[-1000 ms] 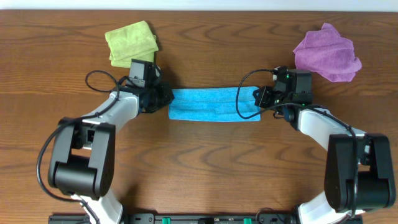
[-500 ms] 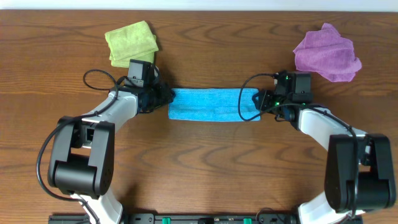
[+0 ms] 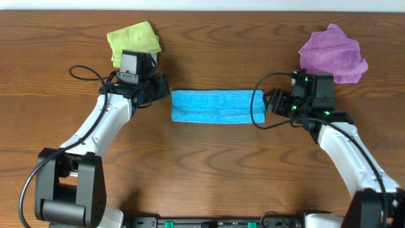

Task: Fold the cloth
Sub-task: 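Hold the folded strip with both grippers and fold the right end leftward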

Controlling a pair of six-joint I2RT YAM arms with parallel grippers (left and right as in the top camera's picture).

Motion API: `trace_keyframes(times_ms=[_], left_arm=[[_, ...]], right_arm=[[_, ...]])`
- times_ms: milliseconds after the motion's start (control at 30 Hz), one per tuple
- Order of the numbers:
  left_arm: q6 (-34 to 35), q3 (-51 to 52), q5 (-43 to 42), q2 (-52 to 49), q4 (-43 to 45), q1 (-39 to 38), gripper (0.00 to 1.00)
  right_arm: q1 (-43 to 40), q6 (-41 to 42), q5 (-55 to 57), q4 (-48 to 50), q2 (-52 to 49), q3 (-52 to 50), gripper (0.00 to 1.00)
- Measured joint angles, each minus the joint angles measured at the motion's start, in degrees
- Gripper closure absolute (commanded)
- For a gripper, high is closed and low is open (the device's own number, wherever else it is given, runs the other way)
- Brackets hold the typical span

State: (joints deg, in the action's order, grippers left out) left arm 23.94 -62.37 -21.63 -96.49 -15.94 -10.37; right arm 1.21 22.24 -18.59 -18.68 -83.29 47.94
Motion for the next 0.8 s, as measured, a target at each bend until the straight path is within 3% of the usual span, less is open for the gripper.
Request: trace_keyframes(times_ms=[100, 533, 800], left_arm=[[0.02, 0.0, 0.44, -0.76, 1.25, -1.29, 0.95], [0.04, 0.0, 1.2, -10.03, 2.91, -4.09, 0.95], [0.04, 0.0, 2.36, -11.21, 3.1, -4.11, 0.94]], right_arm=[[-0.66, 1.46, -1.16, -1.29, 0.55, -0.2, 0.31], [-0.98, 13.27, -5.27, 14.69, 0.52, -17.4, 0.29], [-1.01, 18.95, -6.29, 20.81, 0.76, -22.21, 0.28]])
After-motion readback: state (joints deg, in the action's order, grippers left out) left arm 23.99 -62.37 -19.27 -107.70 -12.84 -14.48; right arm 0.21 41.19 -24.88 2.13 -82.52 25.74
